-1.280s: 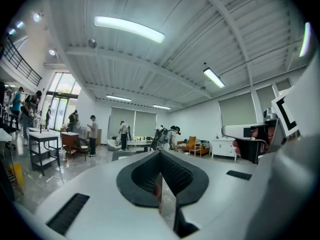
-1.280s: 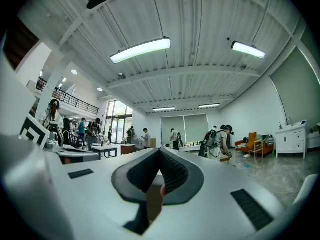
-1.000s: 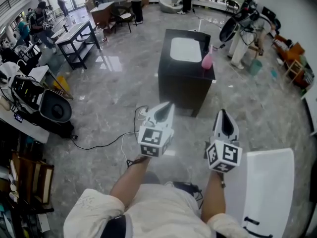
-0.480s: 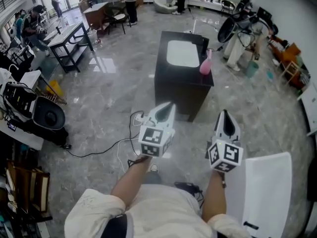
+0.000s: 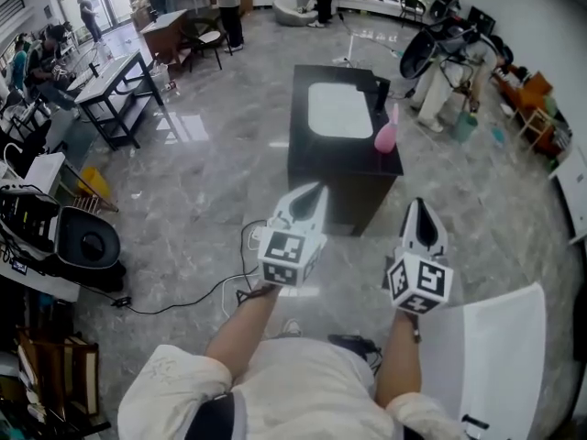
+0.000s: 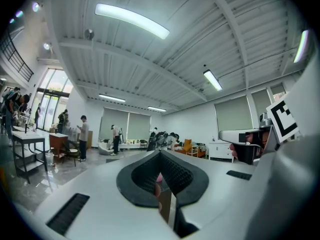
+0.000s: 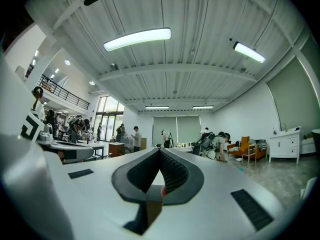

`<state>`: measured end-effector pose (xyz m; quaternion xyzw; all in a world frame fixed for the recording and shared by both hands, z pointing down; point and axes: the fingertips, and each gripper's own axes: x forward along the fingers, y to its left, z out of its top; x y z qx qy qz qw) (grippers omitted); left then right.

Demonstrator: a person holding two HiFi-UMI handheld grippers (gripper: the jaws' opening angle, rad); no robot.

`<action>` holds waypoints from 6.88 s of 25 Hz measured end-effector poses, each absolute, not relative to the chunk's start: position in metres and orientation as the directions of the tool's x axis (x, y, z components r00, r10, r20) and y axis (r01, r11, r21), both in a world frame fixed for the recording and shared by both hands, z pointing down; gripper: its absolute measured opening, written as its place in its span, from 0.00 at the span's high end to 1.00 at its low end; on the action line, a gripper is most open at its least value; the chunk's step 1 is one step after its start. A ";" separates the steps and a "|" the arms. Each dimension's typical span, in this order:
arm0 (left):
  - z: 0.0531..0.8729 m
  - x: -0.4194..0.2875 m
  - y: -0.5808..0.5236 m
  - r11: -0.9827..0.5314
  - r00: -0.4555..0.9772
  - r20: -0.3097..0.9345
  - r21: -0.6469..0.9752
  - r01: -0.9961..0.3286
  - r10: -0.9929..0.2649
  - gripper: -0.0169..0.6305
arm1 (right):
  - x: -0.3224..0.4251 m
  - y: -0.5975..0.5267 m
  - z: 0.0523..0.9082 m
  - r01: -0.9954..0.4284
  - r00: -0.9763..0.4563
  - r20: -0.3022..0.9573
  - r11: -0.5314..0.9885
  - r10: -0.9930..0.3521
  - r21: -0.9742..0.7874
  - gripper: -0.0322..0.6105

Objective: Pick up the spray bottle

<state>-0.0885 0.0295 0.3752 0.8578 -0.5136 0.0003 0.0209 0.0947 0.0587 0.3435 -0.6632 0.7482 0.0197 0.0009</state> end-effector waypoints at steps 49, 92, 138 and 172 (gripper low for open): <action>0.391 0.060 -0.276 -0.333 0.333 0.001 -0.009 -0.943 -0.943 0.97 | 0.187 -0.268 0.383 -0.979 -0.199 0.016 0.199 -0.980 0.032 0.94; 0.429 0.069 -0.480 -0.500 0.500 0.012 -0.030 -0.866 -0.866 0.97 | 0.184 -0.467 0.561 -0.990 -0.047 0.393 0.097 -0.918 0.107 0.64; 0.404 0.060 -0.487 -0.443 0.445 -0.036 -0.043 -0.895 -0.895 0.97 | 0.182 -0.473 0.406 -0.985 -0.120 0.070 0.127 -0.990 0.118 0.75; 0.363 0.050 -0.479 -0.414 0.414 -0.134 -0.032 -0.910 -0.900 0.97 | 0.171 -0.446 0.301 -0.976 -0.159 -0.209 0.122 -0.965 0.181 0.75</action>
